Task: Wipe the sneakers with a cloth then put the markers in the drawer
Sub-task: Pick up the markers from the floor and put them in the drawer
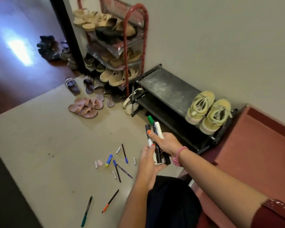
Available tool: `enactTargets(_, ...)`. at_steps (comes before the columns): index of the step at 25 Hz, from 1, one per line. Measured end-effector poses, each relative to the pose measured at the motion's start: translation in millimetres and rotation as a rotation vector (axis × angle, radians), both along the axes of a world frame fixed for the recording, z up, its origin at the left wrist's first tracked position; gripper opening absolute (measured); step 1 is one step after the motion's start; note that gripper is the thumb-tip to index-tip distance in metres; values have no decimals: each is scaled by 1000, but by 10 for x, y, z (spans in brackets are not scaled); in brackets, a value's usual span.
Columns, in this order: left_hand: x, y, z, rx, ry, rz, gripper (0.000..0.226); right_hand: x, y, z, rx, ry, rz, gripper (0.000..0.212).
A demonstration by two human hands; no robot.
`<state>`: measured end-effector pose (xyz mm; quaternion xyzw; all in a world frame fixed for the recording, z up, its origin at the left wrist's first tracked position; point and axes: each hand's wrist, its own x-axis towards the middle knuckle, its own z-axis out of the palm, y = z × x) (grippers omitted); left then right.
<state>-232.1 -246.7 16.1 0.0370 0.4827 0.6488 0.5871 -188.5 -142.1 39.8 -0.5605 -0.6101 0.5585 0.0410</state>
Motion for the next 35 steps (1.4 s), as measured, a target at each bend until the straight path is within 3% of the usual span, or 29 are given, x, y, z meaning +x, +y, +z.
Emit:
enactTargets(6, 488, 1, 532, 41, 95, -282, 24, 653, -242, 442, 117, 43, -262, 61)
enactTargets(11, 1068, 5, 697, 70, 88, -476, 21, 1323, -487, 690, 151, 93, -500, 42)
enactTargets(13, 1324, -60, 727, 61, 102, -536, 20, 1576, -633, 753, 121, 143, -599, 38)
enactTargets(16, 1688, -188, 716, 15, 162, -608, 18, 2014, -848, 647, 54, 159, -732, 49)
enactTargets(20, 2128, -354, 581, -43, 232, -651, 18, 2582, -1136, 629, -48, 229, -853, 22)
enactTargets(24, 2500, -411, 441, -98, 236, -681, 17, 3120, -1475, 540, -73, 305, -962, 25)
enactTargets(30, 3038, -526, 127, -341, 108, -850, 17, 3720, -1924, 287, -237, 226, -1050, 21)
enactTargets(35, 3354, -499, -85, -459, 133, -878, 14, 4089, -1962, -24, -336, 141, -1106, 21)
